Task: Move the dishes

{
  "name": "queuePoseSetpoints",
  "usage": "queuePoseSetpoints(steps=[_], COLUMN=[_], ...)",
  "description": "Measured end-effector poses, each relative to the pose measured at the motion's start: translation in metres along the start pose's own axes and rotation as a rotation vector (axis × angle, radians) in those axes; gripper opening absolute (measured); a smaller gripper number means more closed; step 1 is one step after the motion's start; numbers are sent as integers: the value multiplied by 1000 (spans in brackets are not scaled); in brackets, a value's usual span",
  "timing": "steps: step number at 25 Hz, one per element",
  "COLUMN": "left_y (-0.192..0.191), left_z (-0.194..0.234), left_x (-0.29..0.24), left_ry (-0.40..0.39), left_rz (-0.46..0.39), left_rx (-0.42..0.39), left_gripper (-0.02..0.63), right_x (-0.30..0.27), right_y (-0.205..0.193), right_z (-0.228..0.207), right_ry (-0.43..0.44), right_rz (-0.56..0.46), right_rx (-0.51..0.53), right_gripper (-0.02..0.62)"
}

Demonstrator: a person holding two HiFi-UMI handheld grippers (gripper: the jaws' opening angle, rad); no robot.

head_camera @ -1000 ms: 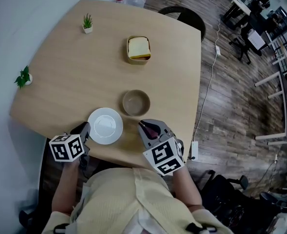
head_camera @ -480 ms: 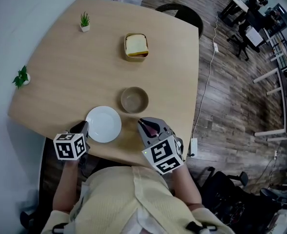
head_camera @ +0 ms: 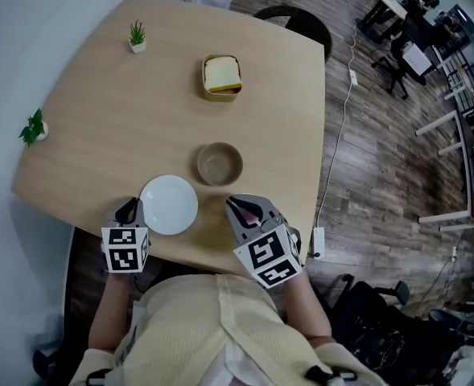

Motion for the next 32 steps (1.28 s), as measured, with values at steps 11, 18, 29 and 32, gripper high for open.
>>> queuePoseSetpoints(steps=[11,18,29,32], left_y=[33,57,82,85], left_z=[-4,-10,-22,-24], left_x=[25,44,69,70], left_ry=[2,-55,-130,-148], left_rz=[-155,-235,-311,-319], left_rx=[-63,-73,-111,-114], left_gripper=[28,27,26,26], right_x=[3,8,25,27], right_y=[2,2,10,11], right_z=[2,0,-3,-5], right_ry=[-2,-14,-72,-75], right_rz=[-18,-34,-126,-145], right_rx=[-9,-21,-76,-92], right_gripper=[34,34,15,15])
Point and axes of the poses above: the fingertips, and each gripper's own axes: x backward along the fingers, z to its left, y out of its top, the point moved 10 cm from there along x, backward along the fingers, and after that the axes turned 2 degrees about z, right-handed, at the moved point
